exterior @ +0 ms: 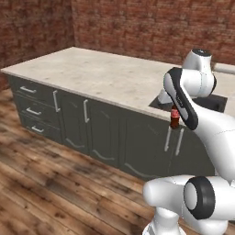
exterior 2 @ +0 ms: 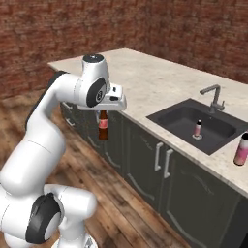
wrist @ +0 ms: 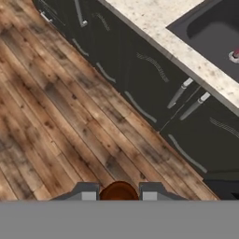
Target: Place the large bottle from the dining counter next to the other large bottle outside the sink, and place the small bottle from the dining counter next to the other small bottle inside the sink.
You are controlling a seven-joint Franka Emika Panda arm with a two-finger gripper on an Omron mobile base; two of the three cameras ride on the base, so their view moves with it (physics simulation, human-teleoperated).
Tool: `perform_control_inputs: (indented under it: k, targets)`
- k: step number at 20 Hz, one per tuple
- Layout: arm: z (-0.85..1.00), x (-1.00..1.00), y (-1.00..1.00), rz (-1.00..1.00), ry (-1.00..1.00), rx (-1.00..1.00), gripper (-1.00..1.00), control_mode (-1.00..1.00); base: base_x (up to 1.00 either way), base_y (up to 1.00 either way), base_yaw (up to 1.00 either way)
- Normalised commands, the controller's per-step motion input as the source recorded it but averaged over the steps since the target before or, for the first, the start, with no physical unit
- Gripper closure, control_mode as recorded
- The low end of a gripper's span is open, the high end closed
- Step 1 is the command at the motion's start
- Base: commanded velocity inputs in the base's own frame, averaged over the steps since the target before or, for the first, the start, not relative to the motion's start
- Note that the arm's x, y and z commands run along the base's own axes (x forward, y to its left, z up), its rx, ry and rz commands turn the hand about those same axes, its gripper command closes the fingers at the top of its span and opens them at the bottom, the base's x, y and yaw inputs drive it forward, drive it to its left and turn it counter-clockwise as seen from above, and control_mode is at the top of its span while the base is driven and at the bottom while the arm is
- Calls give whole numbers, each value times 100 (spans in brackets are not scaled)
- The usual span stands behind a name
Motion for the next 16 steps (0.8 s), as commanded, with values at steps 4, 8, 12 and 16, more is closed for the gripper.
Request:
perform_control_inputs:
  k: [4, 8, 12, 16]
  targets:
    - [0, 0, 0, 0, 0, 0, 100, 100, 0, 1, -25]
    - [0, 0, 0, 0, 0, 0, 100, 100, 0, 3, -25]
    - [0, 0, 0, 0, 0, 0, 100, 100, 0, 5, -25]
    - [0, 0, 0, 0, 0, 0, 100, 100, 0, 6, -25]
